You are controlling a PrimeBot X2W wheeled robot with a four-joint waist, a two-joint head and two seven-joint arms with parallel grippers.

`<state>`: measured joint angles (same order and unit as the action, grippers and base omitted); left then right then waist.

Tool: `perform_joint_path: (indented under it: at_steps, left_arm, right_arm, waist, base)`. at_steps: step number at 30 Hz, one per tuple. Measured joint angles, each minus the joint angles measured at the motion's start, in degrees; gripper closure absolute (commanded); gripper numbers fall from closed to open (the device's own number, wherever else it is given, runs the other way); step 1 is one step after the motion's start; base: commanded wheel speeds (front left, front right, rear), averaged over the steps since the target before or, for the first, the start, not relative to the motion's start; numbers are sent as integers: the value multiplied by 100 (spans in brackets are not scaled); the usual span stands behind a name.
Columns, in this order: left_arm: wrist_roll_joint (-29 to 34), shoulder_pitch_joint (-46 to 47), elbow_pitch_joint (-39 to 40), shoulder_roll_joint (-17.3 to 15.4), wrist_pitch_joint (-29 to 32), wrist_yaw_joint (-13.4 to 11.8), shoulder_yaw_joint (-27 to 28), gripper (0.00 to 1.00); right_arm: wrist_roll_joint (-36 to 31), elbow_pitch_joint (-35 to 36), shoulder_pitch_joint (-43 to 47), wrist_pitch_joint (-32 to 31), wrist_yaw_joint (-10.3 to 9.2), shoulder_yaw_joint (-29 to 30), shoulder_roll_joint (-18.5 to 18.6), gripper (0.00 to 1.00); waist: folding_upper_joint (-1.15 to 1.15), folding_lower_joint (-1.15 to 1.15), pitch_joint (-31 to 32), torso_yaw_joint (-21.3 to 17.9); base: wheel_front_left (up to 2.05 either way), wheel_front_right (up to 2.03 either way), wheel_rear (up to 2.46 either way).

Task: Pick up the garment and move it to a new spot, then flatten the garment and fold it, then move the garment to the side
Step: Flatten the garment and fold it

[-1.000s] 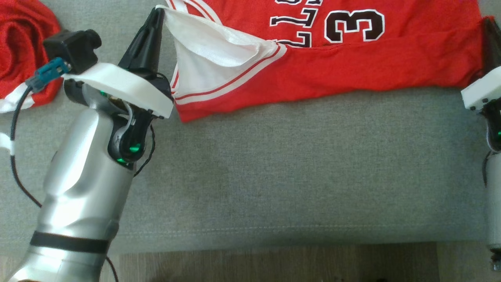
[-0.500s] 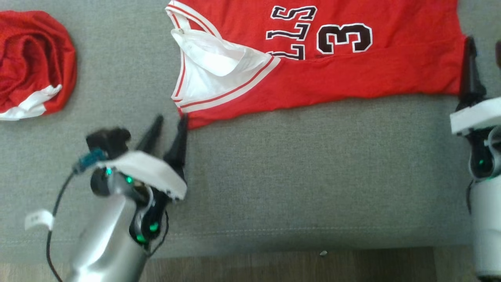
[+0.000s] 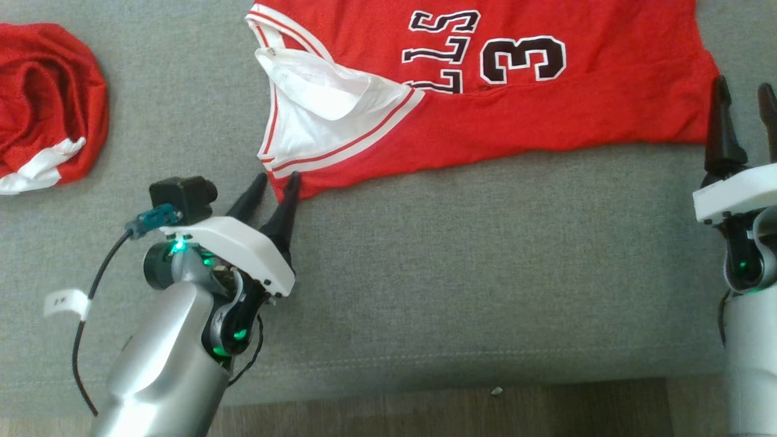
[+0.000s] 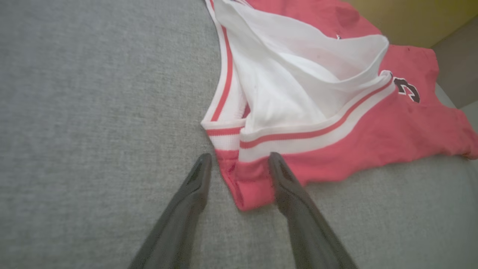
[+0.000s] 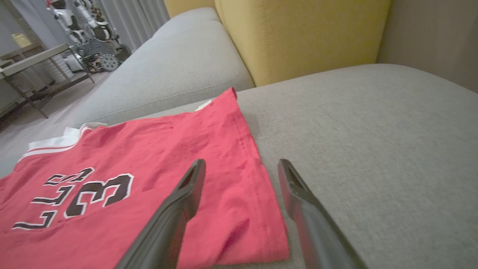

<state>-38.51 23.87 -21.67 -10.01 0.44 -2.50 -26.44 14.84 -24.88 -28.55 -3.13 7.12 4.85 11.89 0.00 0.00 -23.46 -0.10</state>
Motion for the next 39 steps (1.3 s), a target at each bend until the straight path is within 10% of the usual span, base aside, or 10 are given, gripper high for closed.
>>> perform_joint_path:
  at_steps: [4, 18, 19, 20, 39]
  left_arm:
    - [-91, -35, 16, -54, 249, -4, -42, 100]
    - [-96, -257, 436, -197, 256, -10, -142, 100]
    - [-80, -253, 437, -205, 256, -9, -167, 100]
    - [-29, -250, 437, -234, 255, -3, -225, 100]
    - [-101, -1371, 1581, -1001, 947, -10, -465, 100]
  right_arm:
    - [-27, -25, 30, -244, 0, 114, -42, 0]
    - [-53, -1422, -658, -1519, 0, 465, -33, 4]
    - [-44, -1437, -683, -1569, 0, 424, 11, 66]
    - [-35, -1429, -689, -1564, 0, 337, 70, 100]
    - [745, 692, 1602, -2629, 1, 250, 579, 100]
  waist:
    - [0, 0, 24, -33]
    - [0, 0, 8, 129]
    - [0, 0, 11, 150]
    - [0, 0, 33, 185]
    - [0, 0, 618, 292]
  base:
    - [0, 0, 0]
    - [0, 0, 0]
    - [0, 0, 0]
    - [0, 0, 0]
    - [0, 0, 0]
